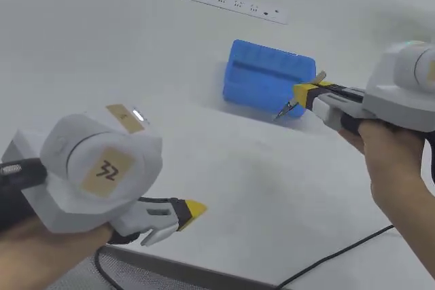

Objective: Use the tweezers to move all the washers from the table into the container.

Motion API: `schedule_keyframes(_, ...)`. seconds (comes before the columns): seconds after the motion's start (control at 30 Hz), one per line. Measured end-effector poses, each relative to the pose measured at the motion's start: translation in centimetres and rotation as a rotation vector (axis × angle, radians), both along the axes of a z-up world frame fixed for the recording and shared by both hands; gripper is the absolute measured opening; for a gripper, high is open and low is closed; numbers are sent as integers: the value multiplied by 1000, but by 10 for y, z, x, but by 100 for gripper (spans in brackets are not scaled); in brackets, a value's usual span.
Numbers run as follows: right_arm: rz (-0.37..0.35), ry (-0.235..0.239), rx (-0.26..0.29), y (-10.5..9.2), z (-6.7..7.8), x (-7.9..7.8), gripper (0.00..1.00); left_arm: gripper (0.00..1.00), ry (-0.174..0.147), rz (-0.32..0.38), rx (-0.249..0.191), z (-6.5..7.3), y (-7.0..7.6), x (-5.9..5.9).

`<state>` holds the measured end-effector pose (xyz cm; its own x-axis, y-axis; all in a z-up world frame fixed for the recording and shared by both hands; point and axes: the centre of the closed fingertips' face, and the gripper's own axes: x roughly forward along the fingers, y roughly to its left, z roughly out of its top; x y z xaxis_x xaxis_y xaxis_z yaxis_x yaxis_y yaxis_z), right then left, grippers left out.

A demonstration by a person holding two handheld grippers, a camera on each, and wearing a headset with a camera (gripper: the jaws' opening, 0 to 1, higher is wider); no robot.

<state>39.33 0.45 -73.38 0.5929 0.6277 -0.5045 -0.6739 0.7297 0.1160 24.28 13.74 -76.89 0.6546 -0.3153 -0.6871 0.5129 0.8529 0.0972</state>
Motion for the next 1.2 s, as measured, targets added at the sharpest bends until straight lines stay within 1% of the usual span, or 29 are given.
schedule_keyframes(0.1,1,-10,3,0,4,3,0,95,1,1,0,0,0,0)
schedule_keyframes(0.27,-6,-37,6,-1,14,12,0,95,4,-2,-1,-1,0,-1)
schedule_keyframes(0.37,-17,-56,10,-2,21,21,0,98,8,-4,-19,0,-2,-1)
schedule_keyframes(0.6,-35,-92,6,-1,26,44,0,98,10,-5,-15,0,-1,-1)
schedule_keyframes(0.67,-40,-106,-9,-1,23,56,0,98,11,-4,-15,-1,-1,-1)
schedule_keyframes(0.7,-40,-108,-17,1,22,55,0,98,13,-3,-14,-1,0,-1)
schedule_keyframes(0.8,-36,-101,-34,3,11,63,0,99,15,-1,-10,-2,1,-1)
schedule_keyframes(0.93,-34,-92,-64,3,-2,68,0,98,23,0,-3,-3,2,-2)
schedule_keyframes(0.97,-34,-90,-74,3,-10,70,0,98,26,-2,4,-4,3,-2)
schedule_keyframes(1.03,-32,-88,-92,3,-17,72,0,98,29,-7,5,-5,1,-3)
schedule_keyframes(1.13,-28,-81,-110,6,-25,74,0,99,34,-14,-8,-5,-3,-5)
schedule_keyframes(1.2,-30,-81,-117,3,-30,74,0,99,36,-23,-5,-6,-6,-6)
